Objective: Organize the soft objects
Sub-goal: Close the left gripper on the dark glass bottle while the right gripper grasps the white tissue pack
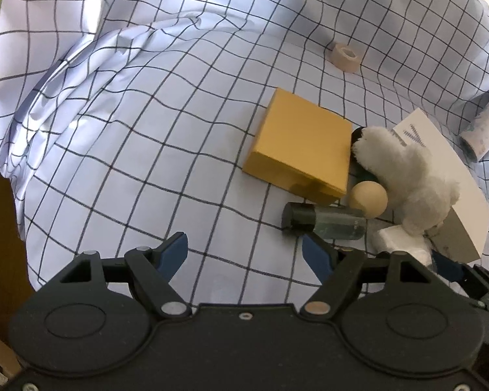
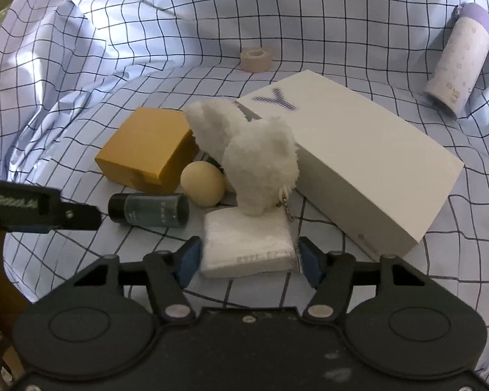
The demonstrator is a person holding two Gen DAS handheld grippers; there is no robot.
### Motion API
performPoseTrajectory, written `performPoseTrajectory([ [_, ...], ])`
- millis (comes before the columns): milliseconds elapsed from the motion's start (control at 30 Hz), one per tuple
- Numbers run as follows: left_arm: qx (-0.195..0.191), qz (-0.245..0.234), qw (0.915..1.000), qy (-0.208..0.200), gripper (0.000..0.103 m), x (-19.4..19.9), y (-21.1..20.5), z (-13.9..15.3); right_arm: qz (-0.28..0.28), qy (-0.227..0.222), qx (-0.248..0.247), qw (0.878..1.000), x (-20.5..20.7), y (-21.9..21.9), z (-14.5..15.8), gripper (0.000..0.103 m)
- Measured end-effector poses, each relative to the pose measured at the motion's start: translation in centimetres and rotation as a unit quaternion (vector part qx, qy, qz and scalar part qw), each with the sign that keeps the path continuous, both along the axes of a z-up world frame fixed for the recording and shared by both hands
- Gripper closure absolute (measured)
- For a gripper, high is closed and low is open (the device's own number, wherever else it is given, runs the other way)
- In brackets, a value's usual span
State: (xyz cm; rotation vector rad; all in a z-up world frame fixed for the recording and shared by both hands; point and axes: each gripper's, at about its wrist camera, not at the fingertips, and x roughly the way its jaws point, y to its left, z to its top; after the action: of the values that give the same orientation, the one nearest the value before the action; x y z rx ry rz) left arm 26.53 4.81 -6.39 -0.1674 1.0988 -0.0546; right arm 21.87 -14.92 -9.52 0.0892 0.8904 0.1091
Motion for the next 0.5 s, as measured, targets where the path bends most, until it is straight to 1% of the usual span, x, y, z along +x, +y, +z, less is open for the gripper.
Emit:
performPoseTrajectory([
  [67, 0.0, -0.005, 1.0, 0.001, 0.028, 0.2, -0.6, -0.1, -0.005, -0.002, 0.003, 1.0, -0.3, -0.3, 0.1, 0.041],
  [100, 0.0, -0.008, 1.0, 0.001, 0.024, 0.2, -0.9, -0.1, -0.007, -0.003, 0.003, 1.0, -0.4, -0.5, 0.1, 0.041],
  [133, 0.0, -0.011, 0.9999, 0.0, 0.023, 0.3, -1.3, -0.1, -0.008, -0.005, 0.003, 1.0, -0.5, -0.6, 0.2, 0.041],
  [367, 0.013, -0.042, 0.999, 0.001, 0.023, 1.0, -4.3, -0.7, -0.014, -0.016, -0.002, 1.0, -1.6, -1.2, 0.5, 0.041],
  [500, 0.026, -0.052, 0.9983, 0.005, 0.023, 1.8, -5.8, -1.5, -0.017, -0.012, -0.001, 1.0, -1.8, -1.6, 0.4, 0.041],
])
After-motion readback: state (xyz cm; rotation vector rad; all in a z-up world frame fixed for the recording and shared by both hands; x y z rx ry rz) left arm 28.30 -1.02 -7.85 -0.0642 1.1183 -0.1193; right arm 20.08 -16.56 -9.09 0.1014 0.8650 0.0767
